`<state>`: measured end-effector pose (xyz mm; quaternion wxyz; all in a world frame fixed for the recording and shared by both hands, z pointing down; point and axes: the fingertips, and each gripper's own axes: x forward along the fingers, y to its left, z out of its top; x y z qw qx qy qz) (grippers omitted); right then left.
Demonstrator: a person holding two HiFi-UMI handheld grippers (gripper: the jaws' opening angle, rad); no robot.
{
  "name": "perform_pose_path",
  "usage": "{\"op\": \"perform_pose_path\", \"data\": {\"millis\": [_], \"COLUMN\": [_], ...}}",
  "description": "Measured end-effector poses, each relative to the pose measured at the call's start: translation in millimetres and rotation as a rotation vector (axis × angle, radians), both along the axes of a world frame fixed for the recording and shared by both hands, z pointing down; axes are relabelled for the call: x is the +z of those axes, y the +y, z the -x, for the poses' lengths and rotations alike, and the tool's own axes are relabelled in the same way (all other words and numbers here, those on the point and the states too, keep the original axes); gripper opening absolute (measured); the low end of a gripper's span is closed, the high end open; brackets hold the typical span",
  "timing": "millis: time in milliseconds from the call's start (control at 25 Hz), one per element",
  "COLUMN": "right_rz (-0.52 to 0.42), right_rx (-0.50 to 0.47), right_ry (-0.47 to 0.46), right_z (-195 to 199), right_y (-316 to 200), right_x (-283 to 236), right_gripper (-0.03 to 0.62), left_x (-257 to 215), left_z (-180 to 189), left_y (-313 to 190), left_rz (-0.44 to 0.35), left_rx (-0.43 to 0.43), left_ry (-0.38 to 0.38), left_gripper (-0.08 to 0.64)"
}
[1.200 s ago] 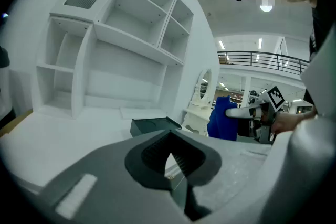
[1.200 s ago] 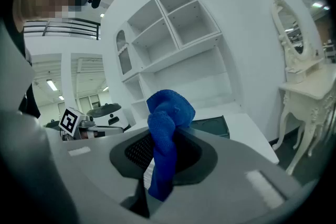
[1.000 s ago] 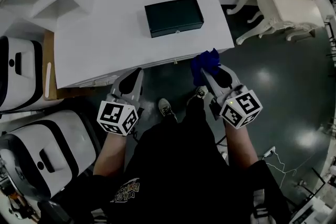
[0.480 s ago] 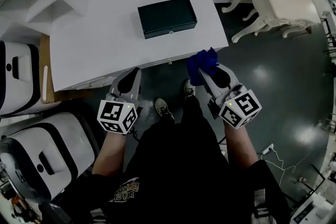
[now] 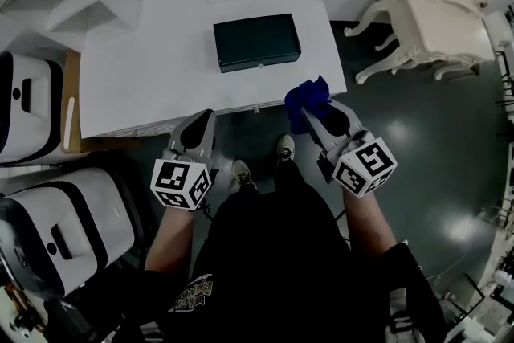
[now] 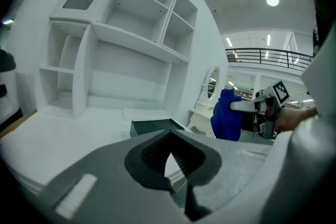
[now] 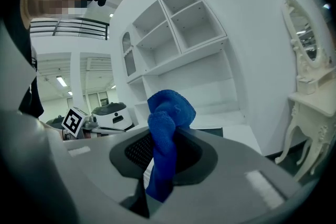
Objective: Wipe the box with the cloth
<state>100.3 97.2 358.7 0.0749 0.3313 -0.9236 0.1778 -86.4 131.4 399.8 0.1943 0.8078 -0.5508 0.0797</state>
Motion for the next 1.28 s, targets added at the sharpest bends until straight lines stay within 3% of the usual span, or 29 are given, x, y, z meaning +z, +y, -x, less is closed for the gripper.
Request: {"op": "perform_pose_path", "data": {"millis": [480, 1280], "right_rz": [0.016, 0.032], "right_rx": [-0.124, -0.300], "right_ry": [-0.028, -0.075], "right_z": [-10.6, -13.8], "right_y": [-57.0, -130.6], "right_x": [4.1, 2.8], "right_gripper": [0.103, 0.101], "left_x": [3.7, -4.5], "left_z": [-31.3, -42.0], "left_y": [-19.1, -54.6], "left_rz": [0.032, 0.024], "left_rx": [-0.109, -0.330], "left_ry": [-0.002, -0.031], "left_gripper": [0.000, 0.000]}}
